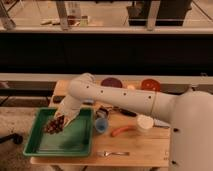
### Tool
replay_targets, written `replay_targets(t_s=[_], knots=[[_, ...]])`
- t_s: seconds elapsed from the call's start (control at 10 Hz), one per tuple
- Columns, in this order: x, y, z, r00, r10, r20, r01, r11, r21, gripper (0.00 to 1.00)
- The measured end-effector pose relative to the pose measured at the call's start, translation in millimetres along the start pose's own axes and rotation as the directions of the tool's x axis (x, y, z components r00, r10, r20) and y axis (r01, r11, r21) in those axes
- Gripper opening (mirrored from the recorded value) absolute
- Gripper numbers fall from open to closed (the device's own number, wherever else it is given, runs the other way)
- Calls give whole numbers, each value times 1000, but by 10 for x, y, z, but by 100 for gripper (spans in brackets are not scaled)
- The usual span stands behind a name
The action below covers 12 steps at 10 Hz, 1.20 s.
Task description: Place grapes in tray
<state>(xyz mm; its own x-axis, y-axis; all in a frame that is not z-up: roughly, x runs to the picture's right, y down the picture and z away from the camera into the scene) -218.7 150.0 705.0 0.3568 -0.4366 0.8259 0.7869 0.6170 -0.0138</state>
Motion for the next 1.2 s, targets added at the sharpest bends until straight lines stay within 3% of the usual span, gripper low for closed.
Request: replay_targets(t_s=[0.1,0.6,0.8,1.2], knots=[[-1,-3,1,1000,-3,1,3,1000,0,24],[-40,-2,34,1000,-16,11,16,1000,-4,75],[-61,-11,51,1000,-16,10,16,1000,-8,80],[-65,-10,86,1000,-5,-3,5,1000,-15,80]])
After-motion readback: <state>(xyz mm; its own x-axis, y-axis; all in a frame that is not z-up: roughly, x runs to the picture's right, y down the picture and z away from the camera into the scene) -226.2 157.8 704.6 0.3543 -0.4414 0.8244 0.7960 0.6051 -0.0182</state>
